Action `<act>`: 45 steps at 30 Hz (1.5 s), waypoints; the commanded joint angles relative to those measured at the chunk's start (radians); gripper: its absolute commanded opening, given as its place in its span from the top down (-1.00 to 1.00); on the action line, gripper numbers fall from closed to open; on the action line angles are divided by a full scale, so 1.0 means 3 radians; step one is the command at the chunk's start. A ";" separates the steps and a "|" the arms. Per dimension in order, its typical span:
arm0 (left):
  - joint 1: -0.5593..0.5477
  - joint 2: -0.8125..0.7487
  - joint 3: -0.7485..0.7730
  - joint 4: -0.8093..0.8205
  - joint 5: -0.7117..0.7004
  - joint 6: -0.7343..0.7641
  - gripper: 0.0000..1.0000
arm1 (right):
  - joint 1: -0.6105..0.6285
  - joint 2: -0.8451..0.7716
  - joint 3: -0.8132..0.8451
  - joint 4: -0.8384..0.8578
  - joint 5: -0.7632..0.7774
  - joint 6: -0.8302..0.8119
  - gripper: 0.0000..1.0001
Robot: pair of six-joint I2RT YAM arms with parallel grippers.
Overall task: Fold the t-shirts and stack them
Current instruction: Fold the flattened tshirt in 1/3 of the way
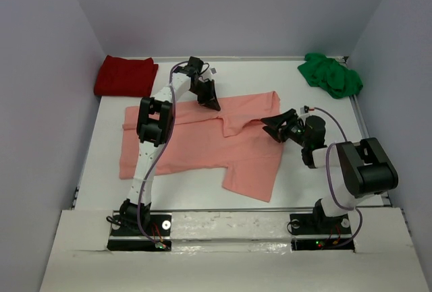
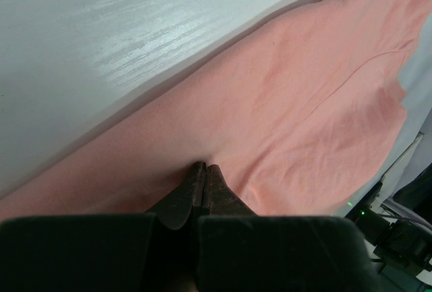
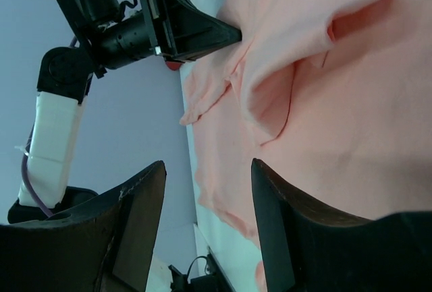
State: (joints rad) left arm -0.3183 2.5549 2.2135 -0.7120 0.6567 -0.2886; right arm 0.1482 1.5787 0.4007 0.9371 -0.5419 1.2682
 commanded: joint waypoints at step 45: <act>0.0115 0.0237 -0.0036 -0.0306 -0.0573 0.0159 0.94 | -0.0300 0.1124 0.1344 -0.0649 0.0104 -0.0919 -0.11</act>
State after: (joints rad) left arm -0.3107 2.5557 2.2280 -0.7357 0.6319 -0.2871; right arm 0.0647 1.9114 0.7673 0.7311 -0.5034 1.0164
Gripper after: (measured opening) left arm 0.036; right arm 0.558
